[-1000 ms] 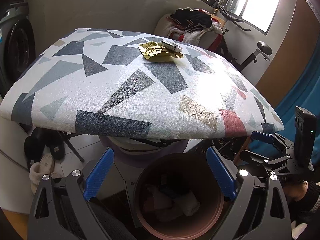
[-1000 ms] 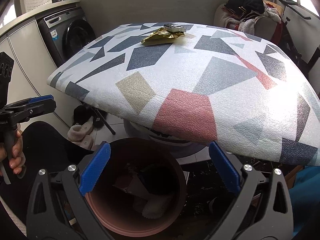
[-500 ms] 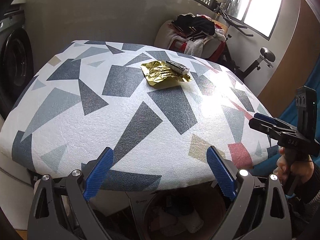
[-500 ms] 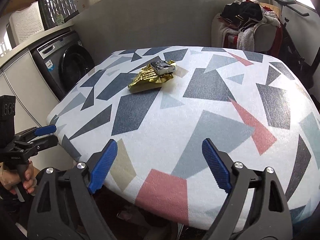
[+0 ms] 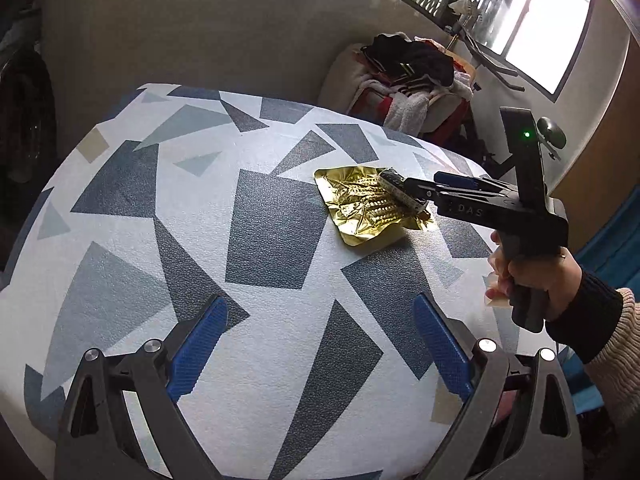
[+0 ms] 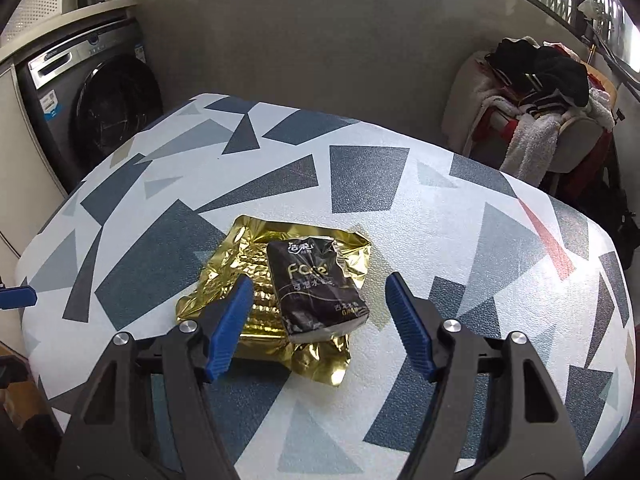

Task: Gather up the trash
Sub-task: 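Grasp the black 'Fale' packet off the gold foil with the right gripper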

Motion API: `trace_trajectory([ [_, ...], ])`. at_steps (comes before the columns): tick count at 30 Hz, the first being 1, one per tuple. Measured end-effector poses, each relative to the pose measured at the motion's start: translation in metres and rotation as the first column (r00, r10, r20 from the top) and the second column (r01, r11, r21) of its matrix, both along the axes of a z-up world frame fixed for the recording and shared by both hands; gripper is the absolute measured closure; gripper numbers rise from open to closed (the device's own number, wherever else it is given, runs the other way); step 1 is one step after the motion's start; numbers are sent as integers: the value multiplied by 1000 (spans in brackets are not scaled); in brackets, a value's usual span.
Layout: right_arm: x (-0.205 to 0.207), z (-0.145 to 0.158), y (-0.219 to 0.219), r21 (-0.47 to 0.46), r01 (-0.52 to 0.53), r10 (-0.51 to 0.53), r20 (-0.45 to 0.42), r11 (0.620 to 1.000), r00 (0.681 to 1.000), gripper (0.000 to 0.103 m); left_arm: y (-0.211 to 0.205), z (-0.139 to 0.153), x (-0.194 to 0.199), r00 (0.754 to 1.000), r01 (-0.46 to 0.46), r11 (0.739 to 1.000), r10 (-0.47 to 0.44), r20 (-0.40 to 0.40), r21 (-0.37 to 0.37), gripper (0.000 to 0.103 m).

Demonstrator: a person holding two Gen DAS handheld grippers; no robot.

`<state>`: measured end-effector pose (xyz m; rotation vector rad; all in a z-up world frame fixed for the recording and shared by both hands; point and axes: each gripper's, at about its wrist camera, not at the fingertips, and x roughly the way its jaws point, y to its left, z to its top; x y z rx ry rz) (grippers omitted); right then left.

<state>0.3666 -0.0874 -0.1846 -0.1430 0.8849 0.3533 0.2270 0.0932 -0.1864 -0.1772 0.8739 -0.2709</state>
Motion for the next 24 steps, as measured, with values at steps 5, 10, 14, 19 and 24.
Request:
trace_trajectory([
  [5, 3, -16, -7, 76, -14, 20, -68, 997, 997, 60, 2, -3, 36, 999, 45, 999, -44, -28, 11, 11],
  [10, -42, 6, -50, 197, 48, -52, 14, 979, 999, 62, -11, -13, 79, 994, 87, 996, -89, -66, -31, 11],
  [14, -73, 5, -84, 204, 105, -111, 17, 973, 994, 62, -26, -26, 114, 990, 78, 990, -91, -110, -116, 12],
  [19, -100, -1, -117, 238, 159, -167, 11, 958, 986, 62, -44, -45, 141, 983, 18, 981, -53, -177, -196, 16],
  [24, -110, 6, -128, 239, 170, -185, 40, 956, 982, 62, -65, -53, 145, 982, 32, 984, -63, -180, -174, 27],
])
